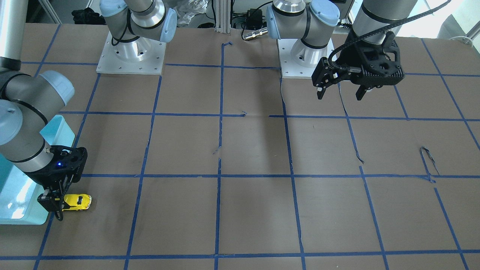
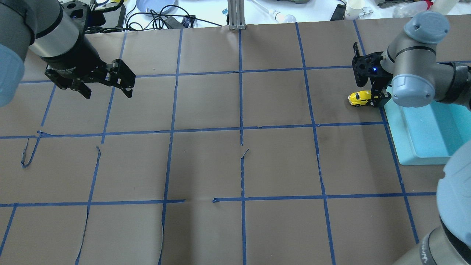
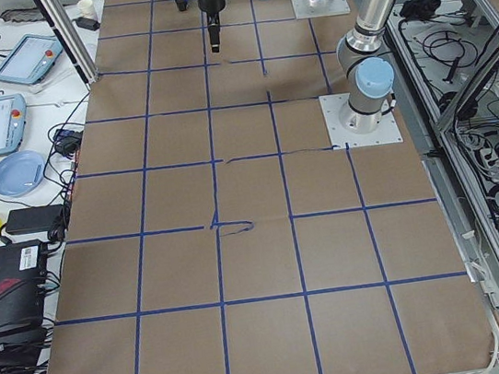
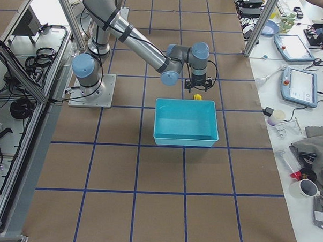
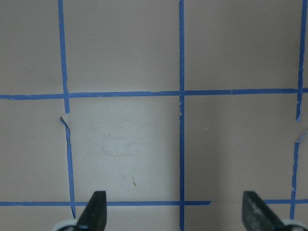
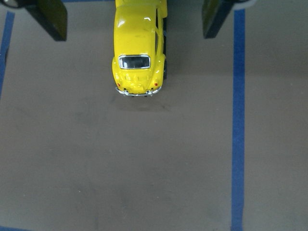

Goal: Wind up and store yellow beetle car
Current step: 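Grasp the yellow car with the right gripper and lift it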

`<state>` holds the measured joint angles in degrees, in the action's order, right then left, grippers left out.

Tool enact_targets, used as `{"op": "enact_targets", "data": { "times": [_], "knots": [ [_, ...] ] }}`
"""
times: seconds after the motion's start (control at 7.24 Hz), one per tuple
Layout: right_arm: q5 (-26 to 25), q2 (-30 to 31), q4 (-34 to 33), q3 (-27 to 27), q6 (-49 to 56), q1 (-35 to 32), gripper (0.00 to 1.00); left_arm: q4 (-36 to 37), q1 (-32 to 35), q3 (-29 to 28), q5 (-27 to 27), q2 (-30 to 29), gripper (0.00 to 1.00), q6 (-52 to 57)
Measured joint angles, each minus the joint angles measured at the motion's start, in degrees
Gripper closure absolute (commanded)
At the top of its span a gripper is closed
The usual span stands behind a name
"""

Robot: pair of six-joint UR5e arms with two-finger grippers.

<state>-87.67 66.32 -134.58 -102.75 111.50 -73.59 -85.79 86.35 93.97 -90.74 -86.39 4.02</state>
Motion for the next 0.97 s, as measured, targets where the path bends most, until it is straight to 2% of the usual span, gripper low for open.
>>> {"op": "enact_targets", "data": {
  "times": [0.14,0.28,0.55,0.69,0.83,0.97],
  "knots": [
    [-0.31,-1.09,-0.05,0.64,2.48,0.02,0.00,1.14,-0.02,0.21,0.03,-0.35,0.00,-0.21],
    [-0.94,-1.98,-0.07,0.96,4.87,0.02,0.08,2.15,-0.04,0.51,-0.07,-0.62,0.00,-0.23],
    [-3.68,-3.55,-0.07,1.32,6.54,0.02,0.11,3.79,0.04,0.57,0.05,-0.97,0.00,-0.19],
    [-4.35,-4.11,-0.07,1.40,6.37,0.05,0.24,5.01,0.08,0.65,0.10,-1.24,0.00,-0.07],
    [-4.42,-4.73,-0.05,1.63,6.26,0.11,0.70,6.31,0.09,0.72,0.03,-1.45,0.00,0.20],
    [-4.32,-5.17,0.01,1.96,6.19,0.15,1.00,6.94,0.08,0.62,0.02,-1.60,0.00,0.43]
  ]
}}
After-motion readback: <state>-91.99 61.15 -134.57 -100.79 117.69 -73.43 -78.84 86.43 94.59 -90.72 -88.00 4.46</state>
